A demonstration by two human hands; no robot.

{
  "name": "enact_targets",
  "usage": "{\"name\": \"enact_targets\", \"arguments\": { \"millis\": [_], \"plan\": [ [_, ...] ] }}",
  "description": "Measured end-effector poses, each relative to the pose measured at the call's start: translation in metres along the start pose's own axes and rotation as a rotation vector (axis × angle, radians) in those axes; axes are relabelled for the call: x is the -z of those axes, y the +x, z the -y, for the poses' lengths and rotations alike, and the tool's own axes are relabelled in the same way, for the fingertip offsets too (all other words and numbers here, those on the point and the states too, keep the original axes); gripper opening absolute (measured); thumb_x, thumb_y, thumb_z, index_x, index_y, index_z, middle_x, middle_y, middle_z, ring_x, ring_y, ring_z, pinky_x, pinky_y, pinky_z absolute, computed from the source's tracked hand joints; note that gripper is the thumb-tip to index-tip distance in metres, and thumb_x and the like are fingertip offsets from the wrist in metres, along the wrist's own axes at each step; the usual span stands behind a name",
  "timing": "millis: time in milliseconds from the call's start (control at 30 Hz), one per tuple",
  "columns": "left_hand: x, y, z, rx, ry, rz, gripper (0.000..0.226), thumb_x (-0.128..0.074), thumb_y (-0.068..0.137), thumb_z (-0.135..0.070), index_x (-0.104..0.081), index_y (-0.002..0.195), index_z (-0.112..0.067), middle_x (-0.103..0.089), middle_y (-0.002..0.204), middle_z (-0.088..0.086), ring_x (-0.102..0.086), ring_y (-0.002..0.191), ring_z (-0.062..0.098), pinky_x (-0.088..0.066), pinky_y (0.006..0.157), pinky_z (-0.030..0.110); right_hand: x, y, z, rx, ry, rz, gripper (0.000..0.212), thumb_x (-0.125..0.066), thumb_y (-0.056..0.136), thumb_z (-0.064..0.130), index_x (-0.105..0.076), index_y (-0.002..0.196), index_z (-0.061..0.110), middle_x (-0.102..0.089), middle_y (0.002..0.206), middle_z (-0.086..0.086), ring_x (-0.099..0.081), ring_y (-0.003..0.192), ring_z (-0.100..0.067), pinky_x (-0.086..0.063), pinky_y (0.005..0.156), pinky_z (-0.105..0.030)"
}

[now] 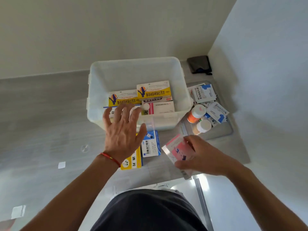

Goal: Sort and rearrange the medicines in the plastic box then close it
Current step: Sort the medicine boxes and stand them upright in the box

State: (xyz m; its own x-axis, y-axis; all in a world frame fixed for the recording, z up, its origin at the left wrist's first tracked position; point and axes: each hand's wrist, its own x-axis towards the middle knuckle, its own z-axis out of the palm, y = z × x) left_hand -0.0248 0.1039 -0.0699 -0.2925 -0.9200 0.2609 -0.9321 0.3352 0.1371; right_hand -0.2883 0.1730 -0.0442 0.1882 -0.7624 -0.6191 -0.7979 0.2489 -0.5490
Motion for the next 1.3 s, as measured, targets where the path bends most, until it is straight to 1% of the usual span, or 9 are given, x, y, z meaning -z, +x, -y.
{"name": "enact_targets", "arguments": {
  "millis": [167, 367, 633, 800, 1000, 1067, 1167, 1233, 1300],
  "plan": [
    [-0.004, -0.002, 0.007, -0.022, 0.064, 0.058, 0.044, -0.051, 0.084, -0.042, -0.052, 0.123, -0.023, -0.053, 0.124, 0.0, -0.049, 0.113, 0.027, -0.033, 0.093, 0.049, -0.065, 0.052, -0.028, -0.23, -0.006, -0.275, 0.087, -0.08, 0.076, 0.057, -0.041, 0.138, 0.01, -0.05, 0.127, -0.009, -0.054, 0.118, -0.024, -0.052, 0.1, -0.04],
    [-0.003, -0.002, 0.006, -0.011, 0.081, 0.063, 0.043, -0.054, 0.082, -0.038, -0.052, 0.122, -0.023, -0.053, 0.125, 0.001, -0.048, 0.113, 0.027, -0.034, 0.091, 0.048, -0.095, 0.098, -0.024, -0.161, -0.07, -0.513, 0.072, -0.069, 0.095, 0.034, -0.034, 0.146, -0.003, -0.049, 0.134, -0.021, -0.048, 0.127, -0.035, -0.038, 0.111, -0.04],
    [0.003, -0.002, 0.003, 0.006, 0.079, 0.088, 0.048, -0.056, 0.078, -0.037, -0.052, 0.124, -0.022, -0.052, 0.126, 0.001, -0.047, 0.116, 0.027, -0.034, 0.09, 0.048, -0.083, 0.108, -0.035, -0.048, -0.059, -0.604, 0.054, -0.071, 0.095, 0.029, -0.046, 0.134, 0.001, -0.055, 0.128, -0.016, -0.055, 0.12, -0.027, -0.05, 0.102, -0.035],
    [0.008, 0.0, 0.002, 0.032, 0.025, 0.157, 0.051, -0.049, 0.079, -0.043, -0.052, 0.126, -0.025, -0.053, 0.129, -0.003, -0.047, 0.121, 0.024, -0.033, 0.094, 0.048, -0.06, 0.091, -0.016, 0.026, -0.407, -0.495, 0.034, -0.06, 0.1, 0.037, -0.05, 0.122, 0.013, -0.061, 0.12, -0.004, -0.06, 0.109, -0.02, -0.055, 0.093, -0.034],
    [0.021, 0.007, -0.004, 0.118, -0.137, 0.157, 0.042, -0.046, 0.086, -0.047, -0.061, 0.119, -0.027, -0.069, 0.118, -0.008, -0.062, 0.113, 0.019, -0.032, 0.101, 0.045, -0.002, 0.039, 0.032, 0.479, 0.055, -0.123, 0.016, -0.063, 0.099, 0.029, -0.066, 0.11, 0.017, -0.073, 0.103, 0.009, -0.067, 0.089, -0.005, -0.054, 0.073, -0.016],
    [0.026, 0.015, -0.005, 0.185, -0.256, 0.152, 0.038, -0.044, 0.088, -0.046, -0.064, 0.115, -0.028, -0.073, 0.112, -0.01, -0.067, 0.104, 0.016, -0.037, 0.102, 0.042, 0.021, 0.029, 0.051, 0.631, 0.13, -0.17, 0.018, -0.062, 0.099, 0.033, -0.07, 0.107, 0.018, -0.07, 0.094, 0.017, -0.068, 0.085, -0.003, -0.053, 0.071, -0.012],
    [0.027, 0.033, -0.005, 0.289, -0.427, 0.112, 0.027, -0.048, 0.092, -0.035, -0.067, 0.108, -0.026, -0.074, 0.106, -0.008, -0.067, 0.096, 0.018, -0.05, 0.09, 0.037, 0.065, 0.036, 0.068, 0.728, 0.152, -0.452, 0.019, -0.061, 0.097, 0.029, -0.072, 0.106, 0.017, -0.069, 0.089, 0.019, -0.067, 0.081, -0.003, -0.05, 0.068, -0.009],
    [0.024, 0.046, 0.0, 0.332, -0.382, 0.076, 0.02, -0.055, 0.092, -0.025, -0.069, 0.106, -0.023, -0.074, 0.103, -0.005, -0.064, 0.099, 0.021, -0.05, 0.084, 0.035, 0.091, 0.056, 0.074, 0.648, 0.128, -0.62, 0.013, -0.065, 0.096, 0.022, -0.073, 0.104, 0.017, -0.071, 0.087, 0.014, -0.067, 0.077, -0.002, -0.049, 0.067, -0.01],
    [0.018, 0.057, 0.008, 0.339, -0.278, 0.067, 0.02, -0.057, 0.091, -0.02, -0.071, 0.105, -0.02, -0.075, 0.099, -0.002, -0.062, 0.102, 0.025, -0.049, 0.084, 0.037, 0.104, 0.083, 0.081, 0.491, -0.001, -0.599, 0.015, -0.067, 0.096, 0.021, -0.072, 0.11, 0.018, -0.073, 0.094, 0.009, -0.067, 0.078, -0.004, -0.055, 0.071, -0.022]
  ]
}}
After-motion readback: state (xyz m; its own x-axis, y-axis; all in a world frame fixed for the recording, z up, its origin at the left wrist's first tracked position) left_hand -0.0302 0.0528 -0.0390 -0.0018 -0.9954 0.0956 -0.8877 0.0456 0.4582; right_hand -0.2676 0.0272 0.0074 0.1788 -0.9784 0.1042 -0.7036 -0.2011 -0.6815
